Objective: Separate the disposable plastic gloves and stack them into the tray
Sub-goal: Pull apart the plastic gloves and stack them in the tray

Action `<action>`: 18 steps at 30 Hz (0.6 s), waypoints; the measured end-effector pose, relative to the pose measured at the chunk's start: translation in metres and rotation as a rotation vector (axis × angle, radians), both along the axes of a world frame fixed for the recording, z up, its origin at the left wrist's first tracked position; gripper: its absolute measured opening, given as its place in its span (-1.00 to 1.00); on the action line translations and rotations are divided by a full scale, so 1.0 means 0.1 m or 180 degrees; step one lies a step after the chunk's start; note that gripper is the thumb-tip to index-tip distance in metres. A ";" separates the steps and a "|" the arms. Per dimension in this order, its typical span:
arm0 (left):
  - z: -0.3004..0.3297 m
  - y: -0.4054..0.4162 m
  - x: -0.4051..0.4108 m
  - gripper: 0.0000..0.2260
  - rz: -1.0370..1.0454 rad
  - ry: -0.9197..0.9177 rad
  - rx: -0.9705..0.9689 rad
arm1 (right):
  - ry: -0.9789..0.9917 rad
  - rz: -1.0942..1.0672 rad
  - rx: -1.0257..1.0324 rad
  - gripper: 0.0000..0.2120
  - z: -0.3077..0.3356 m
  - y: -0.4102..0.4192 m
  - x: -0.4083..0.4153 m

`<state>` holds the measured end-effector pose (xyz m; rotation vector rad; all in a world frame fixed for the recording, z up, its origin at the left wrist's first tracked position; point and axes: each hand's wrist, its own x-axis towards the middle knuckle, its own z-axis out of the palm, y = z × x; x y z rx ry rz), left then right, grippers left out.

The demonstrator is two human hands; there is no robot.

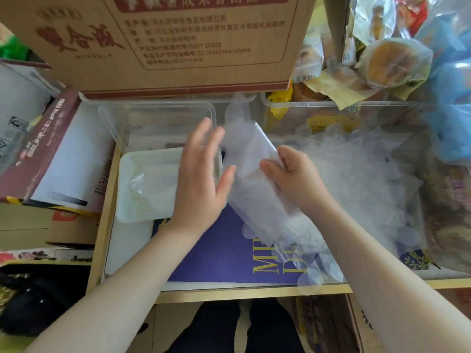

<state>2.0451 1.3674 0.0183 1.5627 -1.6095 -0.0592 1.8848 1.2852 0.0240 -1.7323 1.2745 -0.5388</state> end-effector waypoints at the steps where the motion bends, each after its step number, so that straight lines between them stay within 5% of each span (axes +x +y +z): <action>1: -0.05 0.00 -0.02 -0.58 -0.0175 0.0045 0.0212 | -0.0003 0.0088 -0.0049 -0.69 0.01 0.01 0.04; 10: 0.05 -0.07 0.19 -0.40 -0.0678 0.3217 0.1719 | -0.0290 0.1454 -0.0066 -0.79 0.18 0.06 0.21; 13: 0.01 0.01 0.31 -0.64 -0.0535 0.3635 0.1796 | -0.0280 0.1495 0.0047 -0.68 0.19 0.04 0.31; 18: -0.07 0.13 0.64 -0.91 0.0594 0.3593 0.1380 | -0.0082 0.1276 0.0594 -0.87 0.09 0.00 0.59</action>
